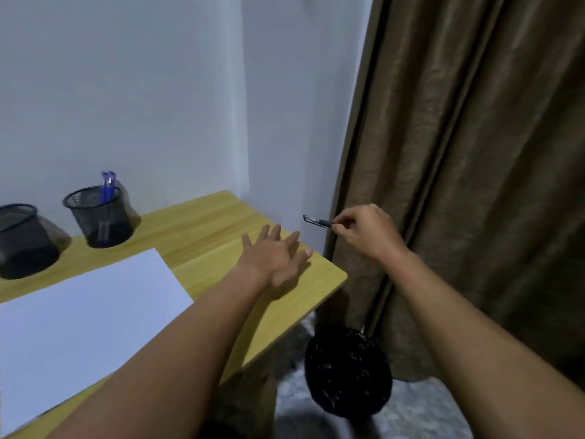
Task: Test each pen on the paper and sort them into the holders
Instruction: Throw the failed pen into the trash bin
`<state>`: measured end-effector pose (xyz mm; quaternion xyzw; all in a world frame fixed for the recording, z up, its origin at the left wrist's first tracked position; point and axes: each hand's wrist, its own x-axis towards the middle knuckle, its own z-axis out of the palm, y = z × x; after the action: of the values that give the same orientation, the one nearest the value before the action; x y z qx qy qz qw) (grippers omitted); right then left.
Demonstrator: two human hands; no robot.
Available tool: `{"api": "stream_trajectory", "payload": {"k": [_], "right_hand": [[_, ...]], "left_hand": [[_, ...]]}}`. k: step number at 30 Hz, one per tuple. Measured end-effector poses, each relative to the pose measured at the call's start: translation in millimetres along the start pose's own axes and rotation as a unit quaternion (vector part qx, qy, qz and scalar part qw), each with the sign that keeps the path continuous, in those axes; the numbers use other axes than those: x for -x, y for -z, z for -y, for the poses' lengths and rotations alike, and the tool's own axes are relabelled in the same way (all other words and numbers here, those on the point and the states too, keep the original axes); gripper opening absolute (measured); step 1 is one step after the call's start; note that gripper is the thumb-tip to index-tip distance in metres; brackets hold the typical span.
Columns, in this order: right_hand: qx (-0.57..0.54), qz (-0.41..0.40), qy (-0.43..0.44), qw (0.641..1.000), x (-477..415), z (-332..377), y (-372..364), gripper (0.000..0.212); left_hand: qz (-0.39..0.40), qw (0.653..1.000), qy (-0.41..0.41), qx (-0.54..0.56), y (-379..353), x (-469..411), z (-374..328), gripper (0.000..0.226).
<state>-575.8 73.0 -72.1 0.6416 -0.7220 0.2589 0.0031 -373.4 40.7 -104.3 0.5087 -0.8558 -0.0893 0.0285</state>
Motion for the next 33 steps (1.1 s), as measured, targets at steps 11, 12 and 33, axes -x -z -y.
{"api": "stream_trajectory", "payload": {"k": [11,12,33], "right_hand": [[0.016,0.028,-0.103,0.994,32.2,-94.9,-93.9,0.022],[0.018,0.036,-0.110,0.993,36.0,-100.8,-105.7,0.022],[0.017,0.138,-0.225,0.965,90.9,-236.3,-287.3,0.024]], "left_hand": [[0.011,0.999,0.024,-0.040,-44.2,-5.3,-9.3,0.081],[0.005,0.999,0.027,-0.035,-44.9,-5.3,-9.2,0.081],[-0.014,0.999,0.037,-0.033,-49.7,-8.9,-7.7,0.083]]}}
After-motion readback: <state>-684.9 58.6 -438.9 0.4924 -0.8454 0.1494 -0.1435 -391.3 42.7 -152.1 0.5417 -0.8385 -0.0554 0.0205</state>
